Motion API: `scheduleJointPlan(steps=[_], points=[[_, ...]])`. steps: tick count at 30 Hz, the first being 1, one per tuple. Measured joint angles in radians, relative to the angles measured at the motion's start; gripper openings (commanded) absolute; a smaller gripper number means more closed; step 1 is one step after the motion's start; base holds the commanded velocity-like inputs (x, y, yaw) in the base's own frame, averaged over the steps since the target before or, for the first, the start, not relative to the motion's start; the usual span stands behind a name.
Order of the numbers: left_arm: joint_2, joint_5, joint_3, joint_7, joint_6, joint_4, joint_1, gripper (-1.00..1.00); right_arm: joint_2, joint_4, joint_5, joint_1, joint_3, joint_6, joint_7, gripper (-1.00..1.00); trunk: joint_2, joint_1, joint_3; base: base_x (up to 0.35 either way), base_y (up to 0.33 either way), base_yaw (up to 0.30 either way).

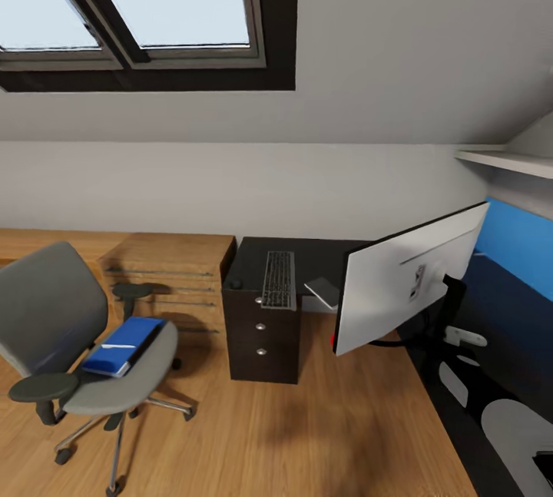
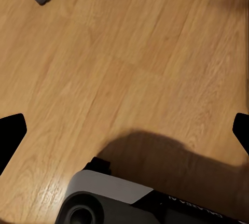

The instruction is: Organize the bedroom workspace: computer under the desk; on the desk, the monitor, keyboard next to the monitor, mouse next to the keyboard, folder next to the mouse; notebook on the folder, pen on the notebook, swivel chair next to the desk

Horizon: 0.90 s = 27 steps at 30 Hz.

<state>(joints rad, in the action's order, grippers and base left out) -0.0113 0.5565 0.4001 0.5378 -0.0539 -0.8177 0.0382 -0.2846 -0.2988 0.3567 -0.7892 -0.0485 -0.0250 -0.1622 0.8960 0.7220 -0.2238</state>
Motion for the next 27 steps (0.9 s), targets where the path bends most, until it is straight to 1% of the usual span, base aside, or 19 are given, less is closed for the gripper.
scheduleJointPlan(steps=[3,5,9,15,21,27], points=[[0.001,0.001,0.000,-0.001,0.001,0.000,0.000,1.00,0.001,0.002,-0.001,0.000,0.000,-0.015,0.000,1.00,0.000,0.000,0.001,0.000,0.000,-0.190],[0.001,0.002,-0.002,0.000,0.002,0.000,0.000,1.00,0.001,0.004,-0.001,0.000,-0.001,-0.033,-0.002,1.00,0.000,0.000,0.001,0.000,0.000,-0.073],[0.001,0.007,-0.005,0.000,0.003,-0.001,0.000,1.00,0.001,0.005,0.000,0.000,-0.001,-0.044,-0.003,1.00,0.000,0.000,0.001,0.000,0.000,-0.027],[0.001,0.009,-0.006,0.000,0.004,-0.014,0.000,1.00,0.001,0.005,0.000,0.000,-0.001,-0.048,-0.004,1.00,0.000,0.000,0.001,0.000,0.000,-0.004],[0.003,0.009,-0.008,0.002,0.003,-0.067,0.000,1.00,0.001,0.004,0.001,0.000,0.000,-0.048,-0.005,1.00,0.000,0.000,0.001,0.000,0.000,0.000],[0.002,0.009,-0.008,0.004,0.002,-0.079,0.000,1.00,0.000,0.004,0.001,0.000,0.000,-0.048,-0.006,1.00,0.000,0.000,0.001,0.000,0.000,0.000]])
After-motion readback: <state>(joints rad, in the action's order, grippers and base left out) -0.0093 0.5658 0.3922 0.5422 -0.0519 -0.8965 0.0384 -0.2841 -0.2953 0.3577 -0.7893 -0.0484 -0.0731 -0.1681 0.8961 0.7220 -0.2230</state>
